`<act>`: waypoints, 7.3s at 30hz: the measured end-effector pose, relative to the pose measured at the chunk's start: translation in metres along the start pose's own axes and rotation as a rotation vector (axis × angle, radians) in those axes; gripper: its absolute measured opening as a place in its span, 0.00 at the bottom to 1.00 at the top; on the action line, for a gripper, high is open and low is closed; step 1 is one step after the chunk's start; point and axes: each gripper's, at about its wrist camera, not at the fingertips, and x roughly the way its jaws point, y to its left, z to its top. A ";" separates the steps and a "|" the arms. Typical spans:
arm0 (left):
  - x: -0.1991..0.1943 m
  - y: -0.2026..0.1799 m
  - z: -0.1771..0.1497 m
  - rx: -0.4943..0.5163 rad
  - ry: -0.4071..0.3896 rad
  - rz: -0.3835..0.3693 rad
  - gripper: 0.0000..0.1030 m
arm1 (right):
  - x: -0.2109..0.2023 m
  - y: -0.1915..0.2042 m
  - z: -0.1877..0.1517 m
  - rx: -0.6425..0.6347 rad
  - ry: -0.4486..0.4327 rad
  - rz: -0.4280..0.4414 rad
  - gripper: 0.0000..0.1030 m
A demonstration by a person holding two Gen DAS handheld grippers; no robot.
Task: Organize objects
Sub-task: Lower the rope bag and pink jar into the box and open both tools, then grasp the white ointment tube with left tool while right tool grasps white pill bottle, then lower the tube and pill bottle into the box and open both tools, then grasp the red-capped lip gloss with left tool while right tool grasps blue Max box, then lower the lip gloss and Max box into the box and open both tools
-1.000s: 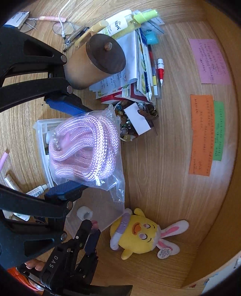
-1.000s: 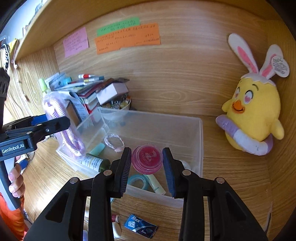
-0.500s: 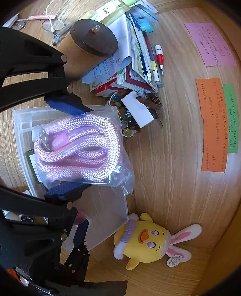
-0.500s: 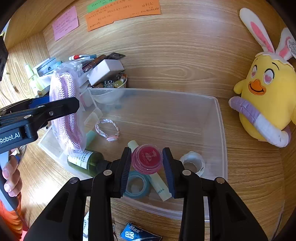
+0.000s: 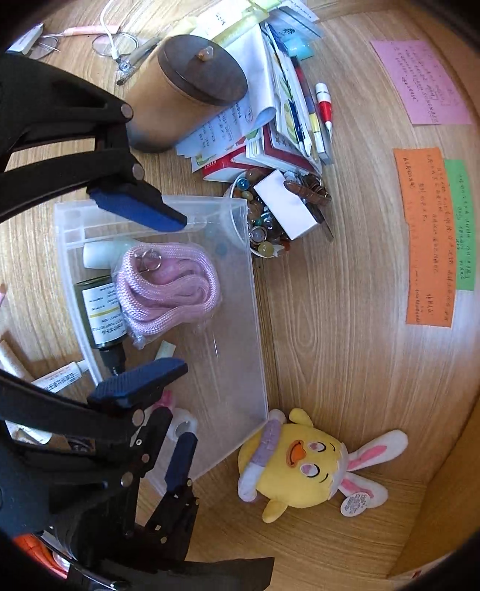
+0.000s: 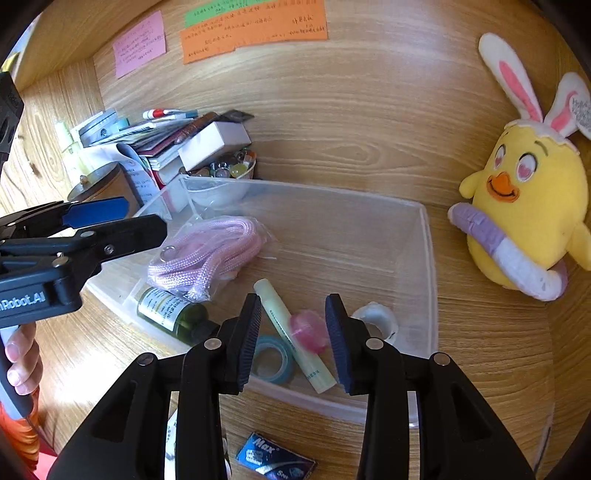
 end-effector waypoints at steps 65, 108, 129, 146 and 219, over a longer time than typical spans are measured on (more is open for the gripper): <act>0.026 -0.050 -0.093 0.052 0.273 -0.163 0.15 | -0.063 0.001 -0.104 0.059 0.011 0.080 0.46; 0.018 -0.021 -0.023 -0.012 0.076 -0.091 0.15 | -0.008 -0.010 -0.005 0.077 -0.045 0.008 0.46; -0.018 -0.029 -0.029 -0.006 0.022 -0.112 0.40 | -0.016 0.002 -0.009 0.017 -0.027 -0.008 0.53; -0.029 -0.031 -0.069 0.035 0.085 -0.112 0.62 | -0.061 0.000 -0.045 0.008 -0.037 0.049 0.69; -0.032 -0.036 -0.020 0.025 -0.043 -0.121 0.14 | -0.064 -0.013 0.004 0.012 -0.137 0.054 0.24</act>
